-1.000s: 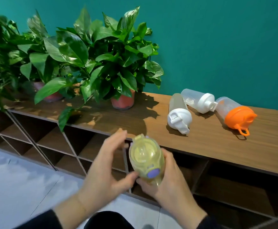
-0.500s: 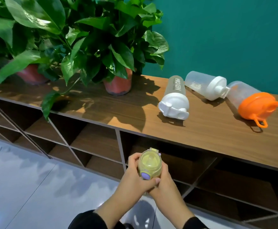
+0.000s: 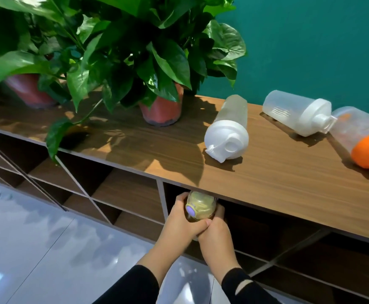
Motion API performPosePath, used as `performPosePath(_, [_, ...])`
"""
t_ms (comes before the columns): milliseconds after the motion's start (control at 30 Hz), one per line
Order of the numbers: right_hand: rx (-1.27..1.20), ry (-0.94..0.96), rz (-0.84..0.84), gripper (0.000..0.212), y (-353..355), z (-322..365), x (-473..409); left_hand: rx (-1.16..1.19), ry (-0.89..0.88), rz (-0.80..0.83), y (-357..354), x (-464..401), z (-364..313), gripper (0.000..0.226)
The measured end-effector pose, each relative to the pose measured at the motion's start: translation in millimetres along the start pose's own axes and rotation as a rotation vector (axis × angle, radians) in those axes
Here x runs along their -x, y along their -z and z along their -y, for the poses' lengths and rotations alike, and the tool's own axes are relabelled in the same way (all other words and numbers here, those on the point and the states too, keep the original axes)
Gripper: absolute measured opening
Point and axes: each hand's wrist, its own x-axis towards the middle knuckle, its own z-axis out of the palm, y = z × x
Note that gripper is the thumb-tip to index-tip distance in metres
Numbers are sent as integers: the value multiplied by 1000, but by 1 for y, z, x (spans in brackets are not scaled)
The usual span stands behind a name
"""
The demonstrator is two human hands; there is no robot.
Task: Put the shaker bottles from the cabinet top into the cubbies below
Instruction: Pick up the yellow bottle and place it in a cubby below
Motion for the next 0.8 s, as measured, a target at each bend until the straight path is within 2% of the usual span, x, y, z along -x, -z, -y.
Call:
performPosePath(200, [93,6,42,86,4,2,-5,-66,29,9,2,-18,-3,54])
performPosePath(267, [103,15,47,89,7,3,-4,-47,45,17,3,-18,-6,53])
performPosePath(567, [206,63,-15,83,6,-6,-9,-40,83,44,6,-18,-11,64])
performPosePath(733, [246,34,66,81,16,-7,-8,-81,91,67,5,-10,-15,67])
performPosePath(800, [220,34,91,70,28,-5,0,-139,117,32,5,0,-18,64])
